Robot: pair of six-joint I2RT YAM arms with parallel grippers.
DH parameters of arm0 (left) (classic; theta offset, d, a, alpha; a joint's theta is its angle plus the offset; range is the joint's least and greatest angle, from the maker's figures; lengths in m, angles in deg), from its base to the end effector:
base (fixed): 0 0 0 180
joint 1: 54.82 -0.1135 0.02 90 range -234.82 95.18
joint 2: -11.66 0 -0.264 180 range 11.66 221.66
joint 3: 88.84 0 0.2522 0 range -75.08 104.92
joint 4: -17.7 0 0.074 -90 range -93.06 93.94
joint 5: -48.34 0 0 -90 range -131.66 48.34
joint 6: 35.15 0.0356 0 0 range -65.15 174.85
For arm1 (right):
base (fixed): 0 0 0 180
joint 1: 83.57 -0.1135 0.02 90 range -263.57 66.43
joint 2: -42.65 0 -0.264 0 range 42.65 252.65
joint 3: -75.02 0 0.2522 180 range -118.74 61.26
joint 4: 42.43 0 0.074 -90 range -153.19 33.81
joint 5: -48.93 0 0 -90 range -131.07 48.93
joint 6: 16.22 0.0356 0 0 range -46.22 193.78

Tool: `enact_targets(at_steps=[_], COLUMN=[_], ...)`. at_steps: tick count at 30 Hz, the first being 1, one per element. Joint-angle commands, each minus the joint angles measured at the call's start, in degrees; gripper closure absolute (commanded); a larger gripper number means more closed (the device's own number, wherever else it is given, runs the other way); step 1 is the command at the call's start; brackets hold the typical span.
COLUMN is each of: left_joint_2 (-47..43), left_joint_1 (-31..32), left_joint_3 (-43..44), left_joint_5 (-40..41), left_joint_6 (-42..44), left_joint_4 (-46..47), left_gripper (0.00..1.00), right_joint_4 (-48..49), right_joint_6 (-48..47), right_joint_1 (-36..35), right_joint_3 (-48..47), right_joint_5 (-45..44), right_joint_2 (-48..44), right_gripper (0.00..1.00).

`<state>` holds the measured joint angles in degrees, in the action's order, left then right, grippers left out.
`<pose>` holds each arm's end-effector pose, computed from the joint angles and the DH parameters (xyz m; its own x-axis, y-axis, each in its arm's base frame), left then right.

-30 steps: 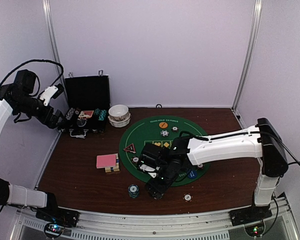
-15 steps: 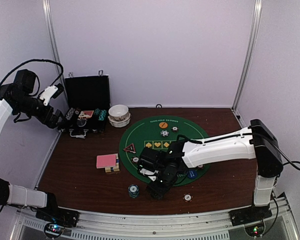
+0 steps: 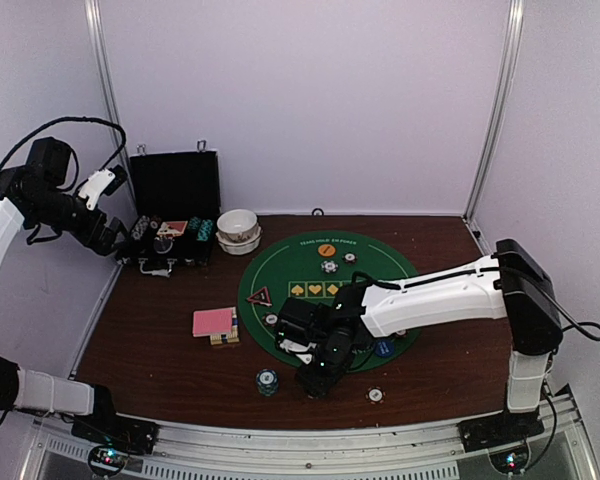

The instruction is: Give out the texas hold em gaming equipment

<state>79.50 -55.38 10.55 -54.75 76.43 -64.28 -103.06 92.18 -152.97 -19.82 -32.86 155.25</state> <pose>0.2046 -0.0061 0.4062 -0.6672 0.3517 -0.6566 0.4088 0.9098 0.0720 0.1302 0.3609 0.1733 -0.6227 -0.7686 -0.1468 -0.7799 0.5943 0.1963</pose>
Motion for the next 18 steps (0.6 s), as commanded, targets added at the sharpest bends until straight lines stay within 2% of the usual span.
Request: enact_targets(at_steps=[1, 9, 12, 14, 16, 18], left_joint_2=[-0.4, -0.3, -0.4, -0.4, -0.5, -0.5], left_joint_1=[-0.4, -0.4, -0.4, -0.4, -0.5, -0.4], left_joint_3=[1.6, 1.6, 1.6, 1.7, 1.7, 1.7], left_joint_5=[-0.3, -0.4, -0.3, -0.2, -0.1, -0.1], left_joint_6=[0.7, 0.8, 0.9, 1.0, 1.0, 1.0], left_joint_4=[0.1, 0.1, 0.1, 0.1, 0.0, 0.1], left_gripper=[0.02, 0.02, 0.02, 0.02, 0.03, 0.02], right_joint_4=[0.2, -0.1, -0.5, -0.8, -0.8, -0.8], right_joint_6=[0.3, 0.5, 0.4, 0.3, 0.3, 0.3], right_joint_1=[-0.2, -0.2, -0.2, -0.2, -0.3, -0.2], right_joint_3=[0.1, -0.3, -0.6, -0.6, -0.7, -0.8], right_joint_5=[0.1, 0.4, 0.1, -0.2, -0.6, -0.8], right_joint_2=[0.6, 0.6, 0.9, 1.1, 1.1, 1.0], right_gripper=[0.51, 0.69, 0.72, 0.7, 0.58, 0.53])
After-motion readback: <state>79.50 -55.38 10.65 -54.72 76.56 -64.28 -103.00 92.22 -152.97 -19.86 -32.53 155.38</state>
